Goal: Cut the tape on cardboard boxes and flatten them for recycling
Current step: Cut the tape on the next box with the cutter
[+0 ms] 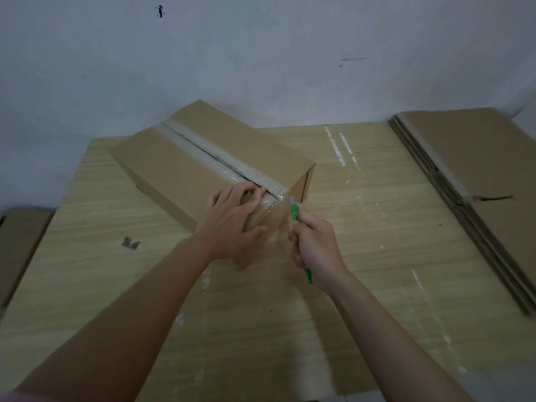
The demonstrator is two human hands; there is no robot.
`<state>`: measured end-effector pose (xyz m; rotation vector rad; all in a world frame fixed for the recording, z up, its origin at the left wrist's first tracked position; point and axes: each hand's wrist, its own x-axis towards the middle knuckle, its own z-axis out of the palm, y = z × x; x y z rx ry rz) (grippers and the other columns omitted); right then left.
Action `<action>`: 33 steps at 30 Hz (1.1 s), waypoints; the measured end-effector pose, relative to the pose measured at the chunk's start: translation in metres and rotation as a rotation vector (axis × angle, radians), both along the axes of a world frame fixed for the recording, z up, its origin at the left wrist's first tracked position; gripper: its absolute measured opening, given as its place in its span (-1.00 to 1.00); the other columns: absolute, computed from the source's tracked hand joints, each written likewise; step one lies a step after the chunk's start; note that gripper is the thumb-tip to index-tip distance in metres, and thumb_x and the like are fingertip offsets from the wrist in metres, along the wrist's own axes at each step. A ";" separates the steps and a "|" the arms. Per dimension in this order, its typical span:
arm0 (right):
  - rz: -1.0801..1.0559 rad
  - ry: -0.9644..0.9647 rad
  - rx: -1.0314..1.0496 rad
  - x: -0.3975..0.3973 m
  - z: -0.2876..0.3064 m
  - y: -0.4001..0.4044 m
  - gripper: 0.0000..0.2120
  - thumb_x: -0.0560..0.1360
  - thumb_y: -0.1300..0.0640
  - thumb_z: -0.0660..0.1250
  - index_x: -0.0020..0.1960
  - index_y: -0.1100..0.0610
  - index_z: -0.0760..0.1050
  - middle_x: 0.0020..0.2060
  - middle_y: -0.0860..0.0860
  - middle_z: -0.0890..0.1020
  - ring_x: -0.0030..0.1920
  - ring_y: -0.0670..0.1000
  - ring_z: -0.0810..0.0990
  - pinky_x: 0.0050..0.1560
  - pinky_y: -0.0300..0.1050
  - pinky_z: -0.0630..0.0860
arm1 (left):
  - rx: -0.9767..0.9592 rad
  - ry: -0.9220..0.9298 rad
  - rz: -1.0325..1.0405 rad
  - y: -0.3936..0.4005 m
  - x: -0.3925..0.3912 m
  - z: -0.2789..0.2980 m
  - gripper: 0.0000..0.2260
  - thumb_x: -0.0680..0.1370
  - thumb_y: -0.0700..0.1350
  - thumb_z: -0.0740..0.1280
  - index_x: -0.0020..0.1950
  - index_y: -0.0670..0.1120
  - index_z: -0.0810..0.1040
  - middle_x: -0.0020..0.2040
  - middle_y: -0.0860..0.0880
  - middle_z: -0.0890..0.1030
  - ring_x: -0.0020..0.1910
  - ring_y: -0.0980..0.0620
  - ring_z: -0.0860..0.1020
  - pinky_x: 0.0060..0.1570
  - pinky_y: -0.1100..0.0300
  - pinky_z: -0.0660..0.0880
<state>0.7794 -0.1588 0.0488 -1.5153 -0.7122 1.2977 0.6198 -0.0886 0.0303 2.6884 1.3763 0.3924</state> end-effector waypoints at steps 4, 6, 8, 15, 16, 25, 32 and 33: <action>-0.010 0.059 -0.015 -0.004 0.004 -0.001 -0.58 0.59 0.33 0.09 0.31 -0.05 0.43 -0.45 0.01 0.30 -0.60 -0.11 0.19 -0.63 -0.33 0.12 | 0.012 0.018 0.002 -0.001 0.000 -0.001 -0.32 0.43 0.28 0.06 0.41 -0.10 0.38 0.33 -0.09 0.40 0.26 0.01 0.24 0.22 -0.05 0.26; -0.021 0.110 -0.014 -0.005 0.004 -0.002 -0.60 0.59 0.33 0.10 0.31 -0.03 0.45 -0.46 0.01 0.31 -0.61 -0.12 0.19 -0.64 -0.35 0.12 | 0.010 0.033 0.013 -0.001 0.001 -0.001 -0.33 0.43 0.28 0.06 0.41 -0.09 0.39 0.33 -0.09 0.41 0.27 -0.04 0.30 0.22 -0.05 0.27; -0.023 0.153 -0.010 -0.006 0.004 -0.003 -0.59 0.60 0.32 0.10 0.33 -0.01 0.45 -0.46 0.00 0.32 -0.61 -0.13 0.19 -0.64 -0.35 0.11 | 0.023 0.041 0.028 -0.003 0.001 -0.001 -0.35 0.43 0.26 0.08 0.39 -0.10 0.41 0.31 -0.09 0.43 0.25 -0.09 0.37 0.19 -0.06 0.31; -0.091 0.165 0.006 -0.016 -0.003 0.004 -0.59 0.61 0.31 0.09 0.35 -0.01 0.45 -0.46 -0.03 0.31 -0.60 -0.15 0.20 -0.64 -0.33 0.13 | 0.008 0.044 0.082 -0.008 0.008 -0.001 -0.37 0.45 0.23 0.03 0.39 -0.08 0.40 0.33 -0.08 0.40 0.26 -0.11 0.37 0.23 -0.04 0.28; -0.097 0.151 0.006 -0.016 -0.004 0.004 -0.59 0.61 0.30 0.09 0.35 -0.02 0.44 -0.47 -0.04 0.31 -0.60 -0.14 0.21 -0.63 -0.32 0.14 | 0.004 0.039 0.096 -0.009 0.009 0.000 -0.38 0.47 0.23 0.00 0.40 -0.08 0.39 0.34 -0.06 0.39 0.27 -0.08 0.36 0.25 -0.03 0.26; -0.098 0.085 -0.016 -0.010 -0.004 0.014 -0.59 0.60 0.31 0.12 0.38 0.02 0.41 -0.57 -0.11 0.37 -0.62 -0.16 0.24 -0.64 -0.32 0.16 | 0.022 0.029 0.233 -0.024 0.026 0.000 -0.46 0.52 0.14 -0.01 0.34 -0.13 0.44 0.27 -0.12 0.47 0.21 -0.14 0.44 0.19 -0.08 0.34; 0.022 0.040 -0.042 0.001 0.000 0.018 -0.76 0.61 0.20 0.13 0.07 -0.08 0.50 -0.48 -0.04 0.37 -0.62 -0.16 0.24 -0.62 -0.33 0.14 | -0.017 0.070 0.281 -0.026 0.030 0.003 -0.35 0.49 0.19 -0.19 0.44 -0.07 0.31 0.39 -0.06 0.33 0.34 -0.08 0.29 0.31 -0.02 0.16; 0.038 0.039 -0.047 0.003 0.001 0.018 -0.77 0.61 0.19 0.13 -0.02 -0.09 0.49 -0.47 -0.04 0.37 -0.62 -0.16 0.24 -0.62 -0.33 0.13 | -0.015 0.058 0.288 -0.026 0.030 0.003 -0.34 0.48 0.19 -0.22 0.45 -0.06 0.30 0.40 -0.05 0.32 0.35 -0.06 0.27 0.32 0.01 0.13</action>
